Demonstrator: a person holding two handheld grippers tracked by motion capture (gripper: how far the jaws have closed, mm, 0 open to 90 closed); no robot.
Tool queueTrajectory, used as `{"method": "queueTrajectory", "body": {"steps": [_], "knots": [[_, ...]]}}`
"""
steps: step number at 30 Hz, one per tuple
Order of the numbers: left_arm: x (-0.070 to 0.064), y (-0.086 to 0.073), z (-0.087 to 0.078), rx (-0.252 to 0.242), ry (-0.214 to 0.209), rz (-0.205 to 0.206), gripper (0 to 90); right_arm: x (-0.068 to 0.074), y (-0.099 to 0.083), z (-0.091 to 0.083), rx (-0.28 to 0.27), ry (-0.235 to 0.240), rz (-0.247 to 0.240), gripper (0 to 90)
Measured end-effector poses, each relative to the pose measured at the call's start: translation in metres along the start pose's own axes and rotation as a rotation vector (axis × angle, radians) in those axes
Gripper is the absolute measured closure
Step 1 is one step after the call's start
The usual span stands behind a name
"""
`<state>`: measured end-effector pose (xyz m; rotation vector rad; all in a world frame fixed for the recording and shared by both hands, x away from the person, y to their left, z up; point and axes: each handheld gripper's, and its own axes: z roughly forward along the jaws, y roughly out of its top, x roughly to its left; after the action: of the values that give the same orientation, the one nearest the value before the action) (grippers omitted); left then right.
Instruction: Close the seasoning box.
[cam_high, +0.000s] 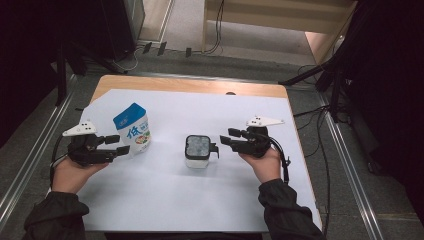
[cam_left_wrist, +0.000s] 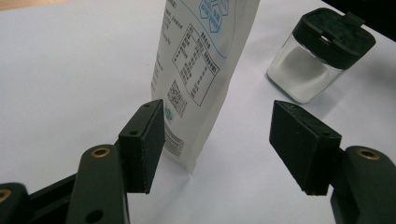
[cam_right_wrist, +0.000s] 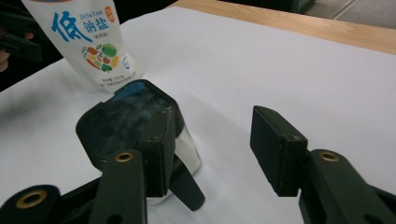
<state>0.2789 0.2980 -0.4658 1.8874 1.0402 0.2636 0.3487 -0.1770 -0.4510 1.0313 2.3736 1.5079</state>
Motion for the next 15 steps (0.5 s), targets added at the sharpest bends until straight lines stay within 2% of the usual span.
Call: {"method": "queueTrajectory", "body": {"steps": [7,12,14,15], "knots": [[-0.003,0.001,0.002,0.003,-0.013,0.016,37.1,-0.009,-0.010,-0.016,-0.027,-0.040,0.017,50.6],[0.000,0.002,0.008,0.013,-0.043,0.023,37.7,-0.014,-0.017,-0.028,-0.037,-0.066,0.053,49.5],[0.000,0.003,0.013,0.008,-0.014,0.024,37.8,-0.015,-0.022,-0.032,-0.037,-0.073,0.072,49.2],[0.000,0.004,0.014,0.015,-0.012,0.028,37.8,-0.015,-0.024,-0.035,-0.035,-0.080,0.078,48.9]]}}
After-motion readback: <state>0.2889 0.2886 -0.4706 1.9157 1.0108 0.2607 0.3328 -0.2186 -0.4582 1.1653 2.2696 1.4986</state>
